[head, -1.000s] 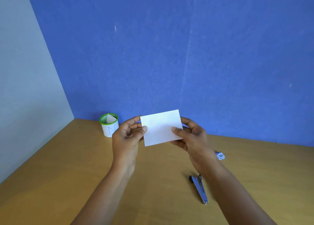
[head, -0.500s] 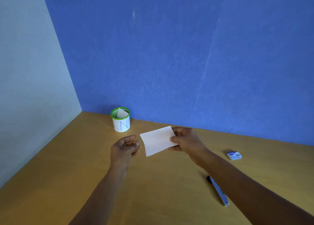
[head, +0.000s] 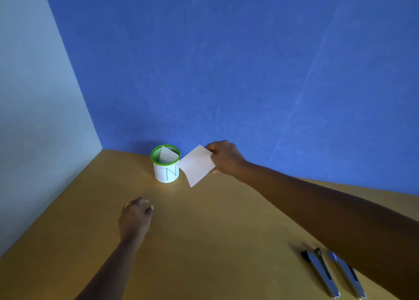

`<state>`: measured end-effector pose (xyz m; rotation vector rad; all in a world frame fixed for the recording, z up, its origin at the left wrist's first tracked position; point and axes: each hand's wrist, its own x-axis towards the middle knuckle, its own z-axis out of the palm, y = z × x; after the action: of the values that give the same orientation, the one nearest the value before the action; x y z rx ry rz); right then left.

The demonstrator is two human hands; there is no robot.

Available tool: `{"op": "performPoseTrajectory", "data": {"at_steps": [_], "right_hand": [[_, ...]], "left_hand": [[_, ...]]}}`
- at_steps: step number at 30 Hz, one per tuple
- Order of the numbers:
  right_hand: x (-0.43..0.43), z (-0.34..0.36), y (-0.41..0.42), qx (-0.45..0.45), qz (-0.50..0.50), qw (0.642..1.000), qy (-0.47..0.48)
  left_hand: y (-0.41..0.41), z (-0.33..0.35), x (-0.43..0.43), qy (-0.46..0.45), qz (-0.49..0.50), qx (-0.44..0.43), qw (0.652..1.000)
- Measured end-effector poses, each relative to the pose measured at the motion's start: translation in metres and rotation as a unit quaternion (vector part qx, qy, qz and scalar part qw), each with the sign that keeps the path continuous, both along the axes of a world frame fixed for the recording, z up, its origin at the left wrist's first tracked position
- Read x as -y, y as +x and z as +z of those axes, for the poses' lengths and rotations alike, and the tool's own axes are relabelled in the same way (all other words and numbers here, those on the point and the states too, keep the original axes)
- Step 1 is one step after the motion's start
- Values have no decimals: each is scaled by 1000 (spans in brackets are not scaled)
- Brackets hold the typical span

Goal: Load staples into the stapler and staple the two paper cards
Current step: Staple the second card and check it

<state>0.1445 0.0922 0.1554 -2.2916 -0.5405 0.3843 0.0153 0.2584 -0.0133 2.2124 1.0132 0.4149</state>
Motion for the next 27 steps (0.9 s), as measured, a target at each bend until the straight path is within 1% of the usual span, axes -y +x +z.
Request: {"op": "performPoseTrajectory", "data": {"at_steps": [3, 6, 8, 11, 14, 18, 21, 24, 27], "right_hand": [[-32, 1, 12, 28, 8, 1000, 2], [-62, -2, 24, 40, 15, 999, 16], [-80, -5, 31, 53, 23, 998, 12], [-101, -10, 42, 75, 21, 997, 0], [-117, -18, 53, 79, 20, 997, -17], [-129, -34, 63, 91, 41, 991, -86], [-135, -49, 63, 95, 51, 986, -126], [-139, -59, 63, 126, 74, 972, -183], [-142, -65, 61, 171, 113, 948, -241]], "left_hand": [[3, -18, -16, 90, -27, -74, 993], [4, -28, -27, 117, -49, -150, 980], [5, -35, -32, 123, -60, -175, 975], [7, -46, -34, 154, -76, -181, 968], [9, -49, -32, 148, -95, -182, 967], [9, -48, -30, 153, -96, -184, 966], [9, -48, -31, 129, -98, -197, 967], [10, -46, -28, 142, -90, -197, 966], [11, -46, -27, 156, -88, -200, 963]]}}
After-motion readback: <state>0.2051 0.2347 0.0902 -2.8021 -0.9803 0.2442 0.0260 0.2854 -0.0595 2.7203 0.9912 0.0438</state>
